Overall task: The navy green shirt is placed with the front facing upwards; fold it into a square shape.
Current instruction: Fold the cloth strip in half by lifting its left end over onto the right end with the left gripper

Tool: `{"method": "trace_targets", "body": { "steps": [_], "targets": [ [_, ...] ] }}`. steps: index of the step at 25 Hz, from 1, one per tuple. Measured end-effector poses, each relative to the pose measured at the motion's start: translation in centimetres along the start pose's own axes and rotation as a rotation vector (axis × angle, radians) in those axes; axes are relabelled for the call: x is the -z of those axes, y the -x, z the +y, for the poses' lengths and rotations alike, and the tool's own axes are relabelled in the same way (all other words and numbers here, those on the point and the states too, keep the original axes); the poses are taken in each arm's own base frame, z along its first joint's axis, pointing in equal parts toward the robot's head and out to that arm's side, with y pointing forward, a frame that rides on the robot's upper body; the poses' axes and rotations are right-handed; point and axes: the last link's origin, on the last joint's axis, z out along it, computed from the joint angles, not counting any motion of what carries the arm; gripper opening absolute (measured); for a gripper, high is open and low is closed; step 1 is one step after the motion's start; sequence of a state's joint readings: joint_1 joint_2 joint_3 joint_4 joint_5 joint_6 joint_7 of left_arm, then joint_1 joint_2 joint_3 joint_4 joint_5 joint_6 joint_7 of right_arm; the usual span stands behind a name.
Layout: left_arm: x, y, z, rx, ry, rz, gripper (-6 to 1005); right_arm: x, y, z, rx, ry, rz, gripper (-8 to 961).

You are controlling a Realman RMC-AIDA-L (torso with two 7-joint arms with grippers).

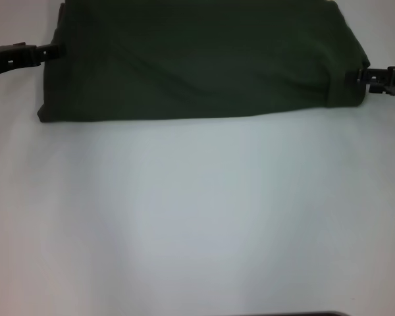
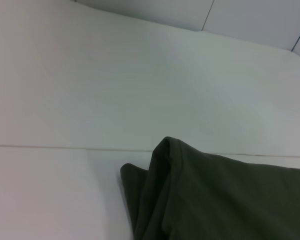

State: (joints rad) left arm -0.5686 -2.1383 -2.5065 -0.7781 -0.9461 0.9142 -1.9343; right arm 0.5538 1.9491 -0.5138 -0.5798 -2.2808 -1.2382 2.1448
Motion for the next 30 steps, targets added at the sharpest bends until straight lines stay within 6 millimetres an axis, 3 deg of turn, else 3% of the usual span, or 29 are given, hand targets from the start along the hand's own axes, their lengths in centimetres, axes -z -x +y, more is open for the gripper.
{"method": "trace_targets", "body": {
  "steps": [10,16,30],
  "targets": [
    [0.0,-0.1,0.0,0.002,0.001,0.004,938,-0.4,-0.2,0.0,0.01,-0.005,-0.005,915],
    [-0.1,-0.2,0.1,0.001,0.002,0.005,938,-0.5,-0.3,0.0,0.012,-0.007,-0.007,767],
    [0.0,-0.2,-0.1,-0.001,-0.008,0.006,937,-0.7,-1.2,-0.3,0.012,-0.004,-0.003,700]
  ]
}}
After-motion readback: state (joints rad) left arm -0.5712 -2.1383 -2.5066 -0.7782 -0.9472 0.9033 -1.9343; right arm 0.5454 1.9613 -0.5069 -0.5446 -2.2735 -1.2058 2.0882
